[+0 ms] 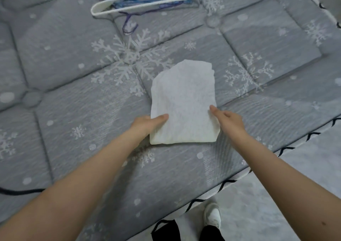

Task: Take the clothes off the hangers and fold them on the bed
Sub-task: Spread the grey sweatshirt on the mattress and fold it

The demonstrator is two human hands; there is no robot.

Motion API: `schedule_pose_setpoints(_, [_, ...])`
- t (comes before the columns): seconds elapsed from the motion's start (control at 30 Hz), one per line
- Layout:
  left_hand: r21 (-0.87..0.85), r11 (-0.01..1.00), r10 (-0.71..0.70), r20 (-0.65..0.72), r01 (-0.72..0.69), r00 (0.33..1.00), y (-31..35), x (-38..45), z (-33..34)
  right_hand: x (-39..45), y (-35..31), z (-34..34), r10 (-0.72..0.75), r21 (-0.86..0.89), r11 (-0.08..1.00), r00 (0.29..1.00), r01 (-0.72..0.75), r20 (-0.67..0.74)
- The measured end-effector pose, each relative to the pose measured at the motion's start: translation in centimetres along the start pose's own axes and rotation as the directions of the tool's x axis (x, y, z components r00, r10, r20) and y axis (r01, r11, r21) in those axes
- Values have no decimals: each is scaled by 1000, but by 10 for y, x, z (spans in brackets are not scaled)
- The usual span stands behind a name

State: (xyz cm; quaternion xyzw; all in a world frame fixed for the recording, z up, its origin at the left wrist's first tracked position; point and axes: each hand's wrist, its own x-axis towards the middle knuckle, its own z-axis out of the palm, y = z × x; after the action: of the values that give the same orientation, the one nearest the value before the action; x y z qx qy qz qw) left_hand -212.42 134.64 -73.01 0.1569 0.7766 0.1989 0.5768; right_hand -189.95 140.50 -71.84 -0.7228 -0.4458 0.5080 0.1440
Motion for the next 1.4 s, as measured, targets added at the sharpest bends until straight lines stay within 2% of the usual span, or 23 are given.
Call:
schedule_pose_setpoints(0.13, [-58, 987, 144, -88, -149, 986, 25, 11, 8, 24, -15, 5, 21, 55, 998, 998, -18, -58])
schedule_pose_setpoints(0.2, [-111, 984, 127, -122, -141, 984, 36, 16, 14, 33, -24, 7, 52, 59, 997, 997, -49, -56])
schedule_pose_setpoints(0.3, [-182, 982, 30, -151, -57, 988, 47, 22, 18, 43, -36, 10, 177, 137, 973, 981, -187, 86])
schedule_pose_setpoints(0.47, [-203, 979, -10, -3, 9, 1000, 63, 29, 15, 54, -38, 13, 210, 251, 934, 960, -253, 188])
schedule_pose_setpoints(0.6, [-204, 972, 127, 21, -120, 992, 70, 24, 18, 52, -41, 13, 157, 376, 892, 953, -250, 260])
schedule_pose_setpoints(0.73, [-269, 950, 171, 32, -156, 985, 76, 20, 20, 50, -41, 12, 85, 495, 833, 942, -245, 324])
schedule_pose_setpoints(0.93, [-217, 944, 274, 100, -248, 956, 94, -3, 39, 37, -34, -11, 53, 660, 721, 967, -211, 251])
schedule_pose_setpoints(1.03, [-154, 925, 367, 129, -347, 921, 110, -23, 62, 21, -28, -43, 62, 692, 707, 988, -141, 138])
schedule_pose_setpoints(1.2, [-64, 888, 459, 203, -456, 865, 143, -74, 136, -20, -13, -133, 73, 712, 702, 993, 19, -98])
schedule_pose_setpoints(1.4, [-16, 838, 510, 379, -545, 773, 159, -162, 277, -78, 52, -274, 163, 745, 640, 914, 188, -371])
